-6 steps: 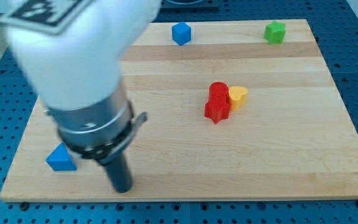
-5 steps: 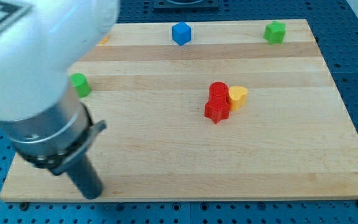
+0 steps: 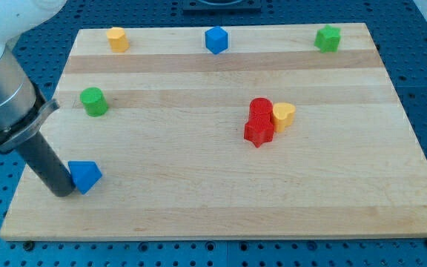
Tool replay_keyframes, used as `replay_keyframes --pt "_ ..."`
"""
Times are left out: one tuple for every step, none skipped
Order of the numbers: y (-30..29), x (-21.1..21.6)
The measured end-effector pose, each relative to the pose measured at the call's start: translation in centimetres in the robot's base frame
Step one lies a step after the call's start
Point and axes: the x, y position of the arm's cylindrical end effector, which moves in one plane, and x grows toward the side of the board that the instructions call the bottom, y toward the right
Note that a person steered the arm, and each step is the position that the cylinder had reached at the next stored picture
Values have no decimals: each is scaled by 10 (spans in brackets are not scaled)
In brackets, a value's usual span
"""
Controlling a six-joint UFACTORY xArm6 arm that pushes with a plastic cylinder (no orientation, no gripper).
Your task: Slide the triangle towards the center
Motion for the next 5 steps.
replay_keyframes --pt "14 -16" --pt "36 -26" --pt "66 -39" --pt "95 -58" --pt "115 -81"
